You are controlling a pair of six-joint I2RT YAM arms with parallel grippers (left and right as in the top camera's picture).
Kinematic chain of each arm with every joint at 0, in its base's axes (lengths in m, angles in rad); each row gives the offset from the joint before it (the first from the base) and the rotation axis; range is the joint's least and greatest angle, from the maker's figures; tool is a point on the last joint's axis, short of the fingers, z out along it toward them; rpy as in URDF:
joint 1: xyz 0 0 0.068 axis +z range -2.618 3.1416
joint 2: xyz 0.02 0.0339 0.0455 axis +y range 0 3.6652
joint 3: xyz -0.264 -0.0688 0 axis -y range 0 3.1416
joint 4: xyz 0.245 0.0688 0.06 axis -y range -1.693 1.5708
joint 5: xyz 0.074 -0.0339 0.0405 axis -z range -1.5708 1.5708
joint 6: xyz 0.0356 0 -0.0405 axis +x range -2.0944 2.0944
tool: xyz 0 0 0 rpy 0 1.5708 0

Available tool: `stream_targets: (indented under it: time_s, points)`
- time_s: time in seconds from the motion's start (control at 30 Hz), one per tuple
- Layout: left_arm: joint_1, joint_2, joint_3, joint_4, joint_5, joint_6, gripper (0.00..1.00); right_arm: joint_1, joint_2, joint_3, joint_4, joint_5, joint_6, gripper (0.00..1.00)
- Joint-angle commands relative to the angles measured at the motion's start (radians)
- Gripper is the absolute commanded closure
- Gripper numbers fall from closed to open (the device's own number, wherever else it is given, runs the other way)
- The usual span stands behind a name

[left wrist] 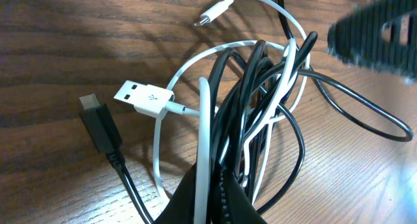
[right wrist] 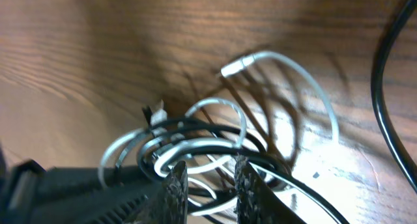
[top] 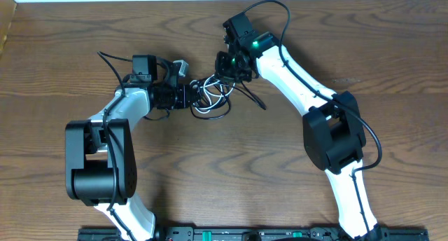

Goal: Untangle cables

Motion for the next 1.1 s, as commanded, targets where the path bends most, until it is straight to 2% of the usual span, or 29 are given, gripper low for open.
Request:
stream_targets:
  time_s: [0.0,0.37,0.9,1.07]
  points:
    - [0.001,-0.027,-0.008,0.002,0.017,0.021,0.92,0.003,-0.024,-0.008,0.024,0.024,0.075,0.79]
    - [0.0,-0.027,-0.008,0.002,0.017,0.021,0.92,0.017,0.011,-0.013,0.045,0.039,0.143,0.81]
    - [0.0,-0.027,-0.008,0.003,0.017,0.021,0.93,0.02,0.037,-0.014,0.034,0.057,0.143,0.81]
    - [0.0,-0.027,-0.008,0.003,0.017,0.021,0.92,0.026,0.04,-0.02,0.032,0.063,0.175,0.77]
